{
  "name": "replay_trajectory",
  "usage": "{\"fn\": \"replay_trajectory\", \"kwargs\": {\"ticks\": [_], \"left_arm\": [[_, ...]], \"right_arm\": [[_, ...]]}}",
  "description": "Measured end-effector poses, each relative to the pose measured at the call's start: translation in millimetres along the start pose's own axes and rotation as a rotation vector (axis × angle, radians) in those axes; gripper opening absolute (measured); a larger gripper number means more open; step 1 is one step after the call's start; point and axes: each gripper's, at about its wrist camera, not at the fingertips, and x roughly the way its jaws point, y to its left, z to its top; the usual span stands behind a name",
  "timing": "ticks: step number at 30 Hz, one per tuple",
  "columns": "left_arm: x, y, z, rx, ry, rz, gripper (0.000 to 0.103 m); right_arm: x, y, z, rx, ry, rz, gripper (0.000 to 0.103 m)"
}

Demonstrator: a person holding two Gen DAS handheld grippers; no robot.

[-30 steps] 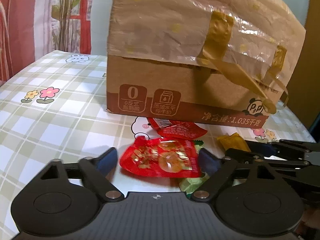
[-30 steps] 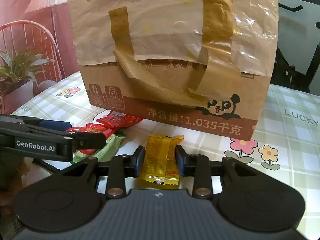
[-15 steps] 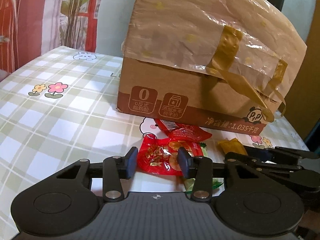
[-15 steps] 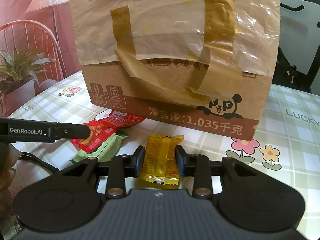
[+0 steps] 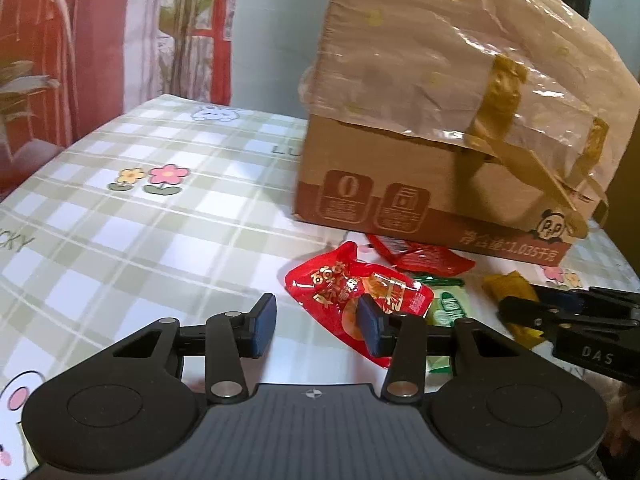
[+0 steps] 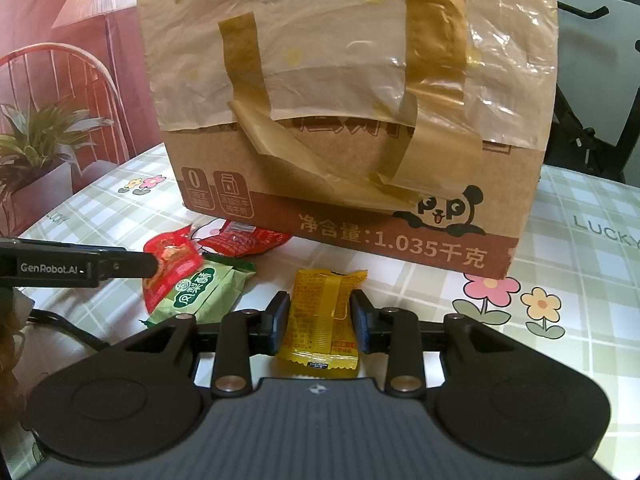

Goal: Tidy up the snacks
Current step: 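Grasp the red pouch with the left gripper while the right gripper grasps the yellow sachet, then carry the red pouch and yellow sachet over the box and open both grippers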

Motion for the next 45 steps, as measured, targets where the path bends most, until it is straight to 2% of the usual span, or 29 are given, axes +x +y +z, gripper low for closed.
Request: {"fn": "replay_trajectory", "kwargs": {"ticks": [4,9,11,13,15,17,20,24,28,30,31,32,34,35,39,45], "left_arm": [[-0.6,7.5,3.3,-0.016,0.002,0.061,0.051],[-6.0,25.3,11.8,-0.101,0.003,0.184,0.052],[-8.7,30.5,14.9,-0.143,0.002,0.192,0.052],[-12.6,29.4,17.8,-0.156,-0.015,0.168,0.052],[-12.1,21.6,20.8,-0.134,-0.021,0.148,0.055],[-9.0,11.8,23.5,-0.099,-0.026,0.123,0.062],[1.9,-3.1,25.9,-0.046,-0.024,0.124,0.07],[22.8,-9.0,23.8,-0.022,0.029,0.16,0.07],[26.3,-11.7,18.9,0.029,0.016,0.192,0.071],[23.0,-8.9,17.9,0.018,0.008,0.185,0.068],[21.7,-6.4,17.8,0.007,0.001,0.189,0.057],[19.1,-3.5,17.2,-0.007,-0.009,0.192,0.051],[15.1,3.7,16.3,-0.035,-0.019,0.15,0.049],[13.1,5.5,15.2,-0.043,-0.022,0.136,0.043],[6.1,6.9,10.5,-0.044,-0.022,0.118,0.043],[-7.1,3.7,12.7,-0.017,-0.063,0.098,0.043]], "right_arm": [[-0.5,0.0,-0.2,0.001,0.0,0.002,0.035],[-1.2,0.6,-0.3,0.005,-0.001,0.005,0.035],[-1.3,0.9,-0.4,0.005,-0.001,0.005,0.035],[-1.1,0.5,-0.3,0.006,-0.001,0.007,0.035],[-1.1,1.0,-0.3,0.004,0.0,0.009,0.035],[-1.1,1.8,-0.4,0.004,0.0,0.008,0.035],[-0.5,1.8,-0.1,0.004,0.0,0.009,0.035],[-1.0,1.6,-0.3,0.004,0.0,0.009,0.035],[-1.0,1.7,-0.3,0.005,-0.001,0.01,0.035],[-0.7,1.9,-0.3,0.005,-0.001,0.01,0.035],[-1.0,2.0,-0.4,0.005,-0.001,0.01,0.035],[-1.1,2.2,-0.5,0.005,-0.001,0.01,0.035],[-1.4,2.1,-0.6,0.005,-0.001,0.011,0.035],[-1.4,1.9,-0.7,0.006,-0.002,0.012,0.035],[-1.2,2.5,-0.6,0.006,-0.002,0.012,0.035],[-1.8,1.8,-1.3,0.01,-0.005,0.013,0.035]]}}
